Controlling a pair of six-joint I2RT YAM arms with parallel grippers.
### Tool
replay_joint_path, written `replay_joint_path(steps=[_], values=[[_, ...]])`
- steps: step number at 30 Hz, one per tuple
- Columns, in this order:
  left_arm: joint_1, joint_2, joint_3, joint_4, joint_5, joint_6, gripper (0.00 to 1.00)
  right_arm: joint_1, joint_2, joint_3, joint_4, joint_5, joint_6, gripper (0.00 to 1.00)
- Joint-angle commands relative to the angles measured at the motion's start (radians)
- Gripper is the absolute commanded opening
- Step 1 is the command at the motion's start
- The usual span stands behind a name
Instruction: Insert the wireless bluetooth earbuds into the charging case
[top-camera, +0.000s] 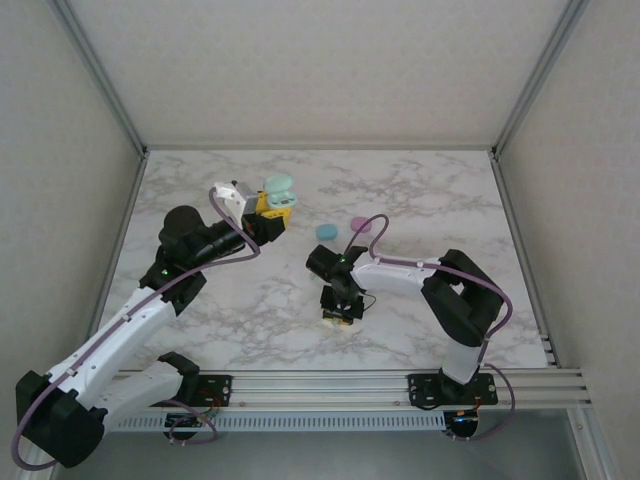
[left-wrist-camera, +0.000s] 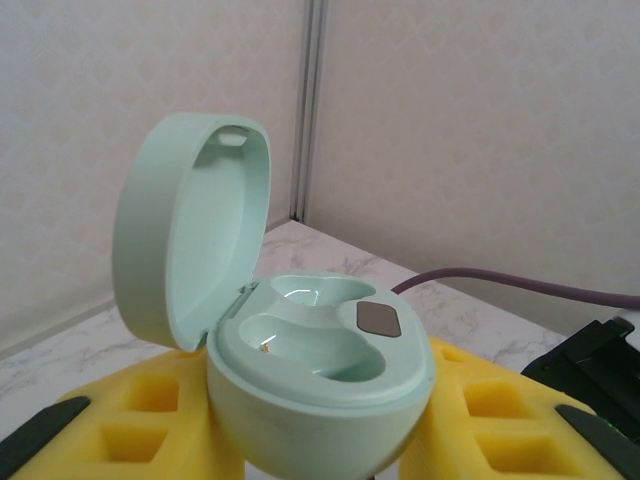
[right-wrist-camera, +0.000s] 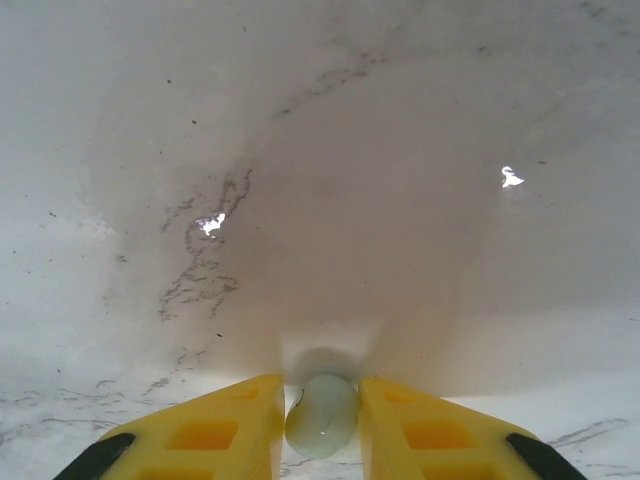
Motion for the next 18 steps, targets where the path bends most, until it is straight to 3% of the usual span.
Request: replay_joint_path(steps=[1,18], values=[[0.008,-0.003,0.012,0.014,0.017,-0.002,0.27,0.012,0.014,0.036,-0.049,0.047,-0.022,0.27],[0.008,0.009,0.015,0.022,0.019,-0.009,0.27,0.012,0.041,0.056,-0.087,0.042,-0.071,0.28]])
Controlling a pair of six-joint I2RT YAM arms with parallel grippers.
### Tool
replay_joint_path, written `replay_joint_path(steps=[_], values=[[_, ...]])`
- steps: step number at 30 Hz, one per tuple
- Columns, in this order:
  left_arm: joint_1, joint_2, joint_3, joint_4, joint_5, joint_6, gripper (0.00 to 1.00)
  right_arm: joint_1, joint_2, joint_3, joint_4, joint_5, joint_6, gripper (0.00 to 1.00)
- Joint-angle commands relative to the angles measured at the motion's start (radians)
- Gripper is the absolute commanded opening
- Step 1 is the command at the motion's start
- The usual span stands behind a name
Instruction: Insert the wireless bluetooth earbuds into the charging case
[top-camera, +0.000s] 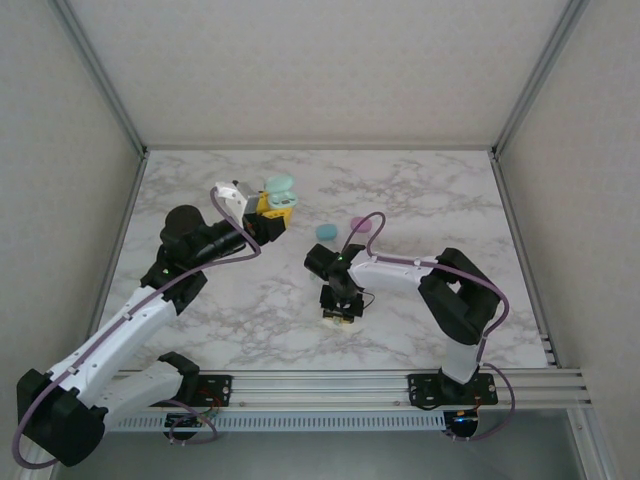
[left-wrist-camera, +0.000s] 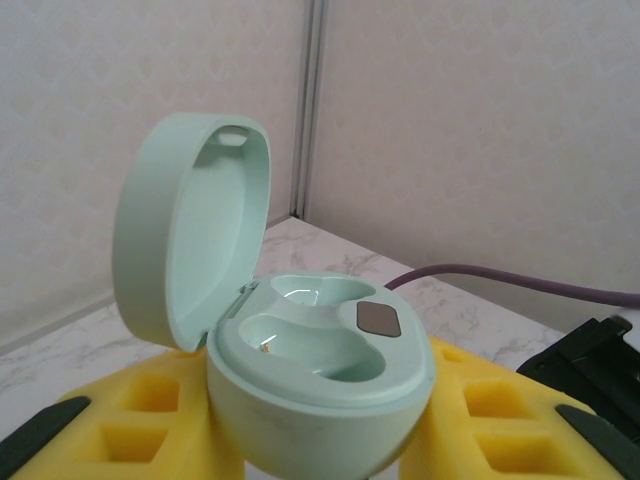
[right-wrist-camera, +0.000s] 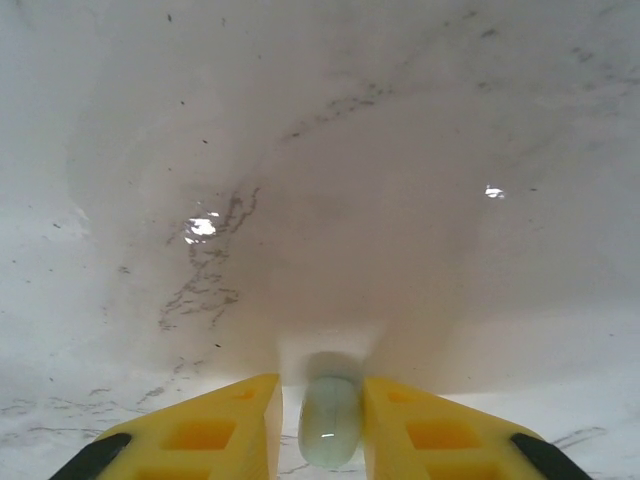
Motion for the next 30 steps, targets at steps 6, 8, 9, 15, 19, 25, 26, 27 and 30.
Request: replay_joint_path(steps=[6,8,9,15,19,25,26,27,30], values=[[0.008,0.003,0.015,0.025,0.018,-0.011,0.27,0.013,0.039,0.050,-0.085,0.028,-0.066,0.27],[0.008,0.001,0.015,0.023,0.016,-0.012,0.27,0.013,0.044,0.055,-0.087,0.028,-0.070,0.25],[0.008,0.002,0.016,0.023,0.017,-0.012,0.27,0.012,0.046,0.058,-0.087,0.028,-0.072,0.24],[0.007,0.001,0.016,0.017,0.017,-0.012,0.27,0.013,0.043,0.052,-0.083,0.032,-0.068,0.20],[0.008,-0.001,0.014,0.015,0.013,-0.011,0.27,0.011,0.012,0.050,-0.082,0.048,-0.076,0.18],[0.008,0.002,0.020,0.005,0.005,-0.001,0.26,-0.037,-0.159,0.040,0.028,-0.032,-0.165,0.18],[0.008,0.004,0.022,-0.001,0.003,0.004,0.27,-0.066,-0.208,0.027,0.061,-0.078,-0.182,0.18],[0.008,0.006,0.024,-0.004,0.003,0.006,0.27,-0.102,-0.254,0.011,0.097,-0.144,-0.198,0.18],[0.007,0.015,0.029,-0.006,0.010,0.006,0.27,-0.228,-0.377,-0.028,0.196,-0.378,-0.236,0.18]])
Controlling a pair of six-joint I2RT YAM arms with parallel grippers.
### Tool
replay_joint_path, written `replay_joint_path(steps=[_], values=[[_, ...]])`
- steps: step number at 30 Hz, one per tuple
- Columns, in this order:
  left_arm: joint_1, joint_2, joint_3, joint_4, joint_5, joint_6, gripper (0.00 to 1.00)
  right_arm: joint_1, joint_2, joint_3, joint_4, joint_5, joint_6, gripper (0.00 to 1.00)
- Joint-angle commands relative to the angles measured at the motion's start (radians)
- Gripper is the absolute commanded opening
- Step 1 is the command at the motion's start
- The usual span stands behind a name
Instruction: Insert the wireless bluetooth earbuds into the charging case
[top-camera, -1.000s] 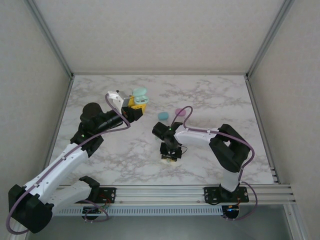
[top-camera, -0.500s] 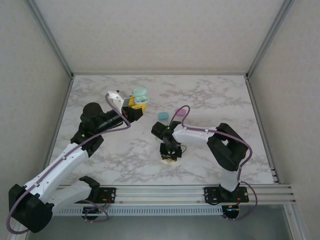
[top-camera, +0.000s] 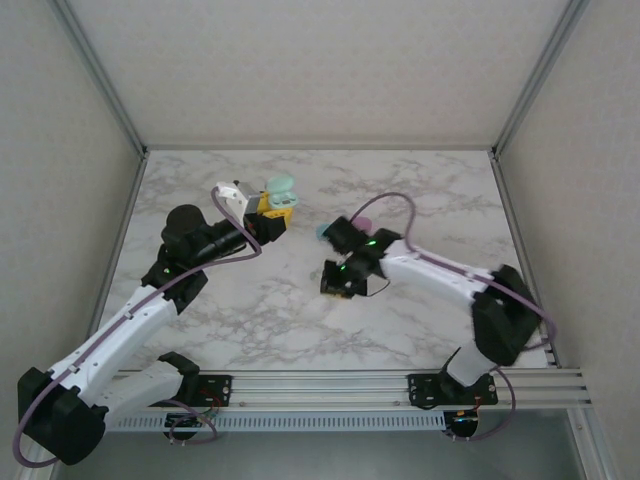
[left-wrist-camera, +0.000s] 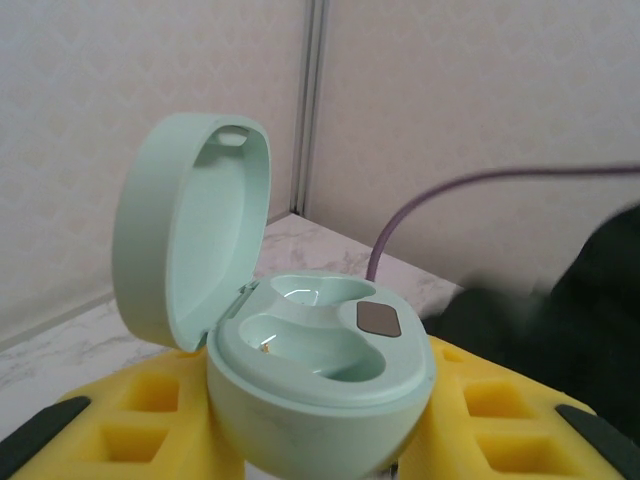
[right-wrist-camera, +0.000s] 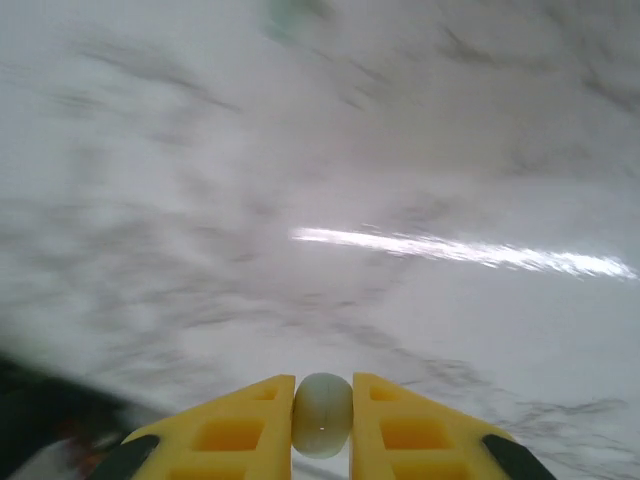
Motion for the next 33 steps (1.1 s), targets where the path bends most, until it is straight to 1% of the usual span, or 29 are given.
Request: replay_joint_path(steps=[1,3,6,8,10,14,17,22,24,27,29,31,33], values=[[0.008,0.010,0.031,-0.005,0.014,0.006,0.27,-0.127,-0.124,-0.035,0.110,-0.267,-0.073,0.17],[0.006,0.020,0.035,0.001,0.019,0.001,0.27,-0.214,-0.175,-0.041,0.154,-0.430,-0.105,0.18],[0.005,0.033,0.040,0.012,0.025,-0.003,0.27,-0.309,-0.207,-0.013,0.157,-0.629,-0.164,0.18],[0.005,0.041,0.046,0.012,0.032,-0.004,0.26,-0.345,-0.208,0.016,0.144,-0.724,-0.200,0.18],[0.002,0.046,0.051,0.010,0.039,-0.002,0.27,-0.360,-0.201,0.048,0.140,-0.806,-0.221,0.18],[-0.006,0.049,0.050,-0.001,0.042,0.016,0.26,-0.365,-0.190,0.110,0.153,-0.905,-0.236,0.18],[-0.017,0.055,0.049,-0.008,0.054,0.036,0.27,-0.366,-0.182,0.151,0.157,-0.934,-0.238,0.18],[-0.049,0.070,0.053,-0.033,0.070,0.082,0.26,-0.366,-0.168,0.200,0.174,-0.938,-0.202,0.18],[-0.057,0.074,0.059,-0.046,0.067,0.094,0.26,-0.366,-0.163,0.203,0.213,-0.916,-0.141,0.18],[-0.067,0.082,0.061,-0.053,0.062,0.106,0.26,-0.366,-0.151,0.207,0.236,-0.839,-0.049,0.18],[-0.069,0.090,0.061,-0.054,0.062,0.112,0.26,-0.366,-0.150,0.191,0.289,-0.783,0.037,0.19],[-0.071,0.096,0.061,-0.052,0.062,0.123,0.26,-0.365,-0.159,0.165,0.372,-0.767,0.113,0.18],[-0.075,0.104,0.061,-0.051,0.061,0.134,0.26,-0.364,-0.168,0.165,0.392,-0.744,0.142,0.18]])
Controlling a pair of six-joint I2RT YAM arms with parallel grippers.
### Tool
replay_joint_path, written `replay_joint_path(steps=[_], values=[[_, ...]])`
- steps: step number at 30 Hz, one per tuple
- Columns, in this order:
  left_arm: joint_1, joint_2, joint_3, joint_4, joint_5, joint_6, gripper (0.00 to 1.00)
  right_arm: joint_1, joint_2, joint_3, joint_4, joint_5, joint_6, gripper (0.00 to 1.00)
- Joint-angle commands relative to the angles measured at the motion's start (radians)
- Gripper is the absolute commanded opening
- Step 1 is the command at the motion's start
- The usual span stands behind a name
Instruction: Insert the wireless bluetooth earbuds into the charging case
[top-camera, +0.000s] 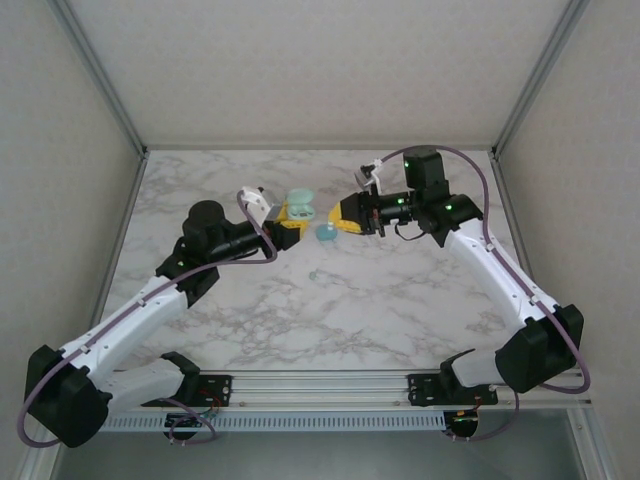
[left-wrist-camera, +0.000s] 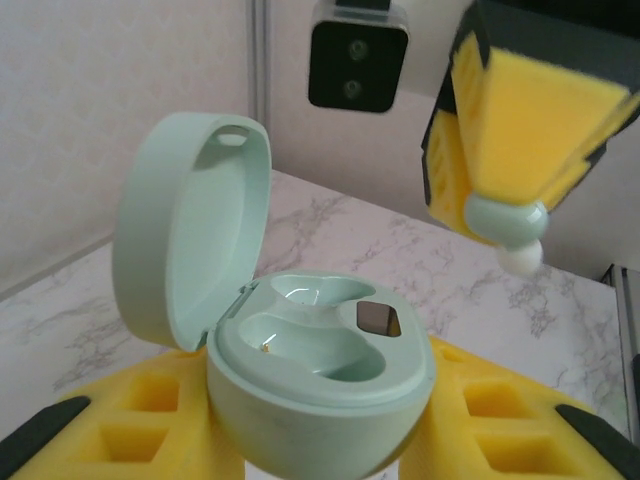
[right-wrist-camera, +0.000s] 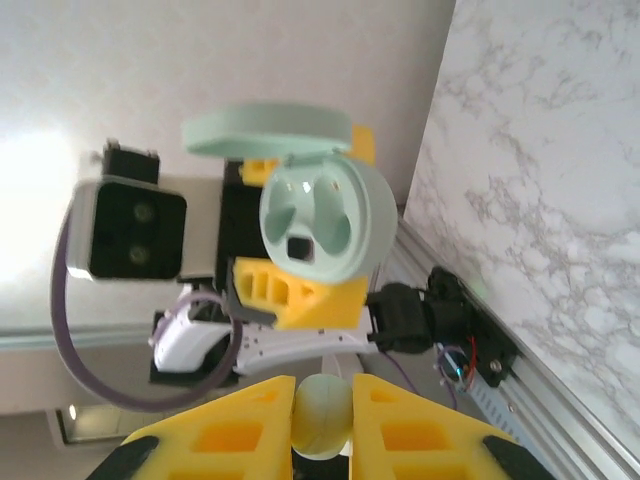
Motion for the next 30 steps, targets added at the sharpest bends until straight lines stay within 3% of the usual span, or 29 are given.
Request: replay_joint_path(steps=[1,14,30], values=[[-0.013,0.015,0.039,0.011,0.009,0.034,0.26,-0.001,-0.018,-0.002,0.095,0.072,0.118,0.18],[-0.020,0.070,0.055,0.064,-0.008,0.041,0.26,0.046,-0.020,-0.015,0.185,0.178,0.258,0.19],[-0.029,0.077,0.064,0.065,-0.002,0.055,0.26,0.133,0.028,0.055,0.156,0.218,0.120,0.19]])
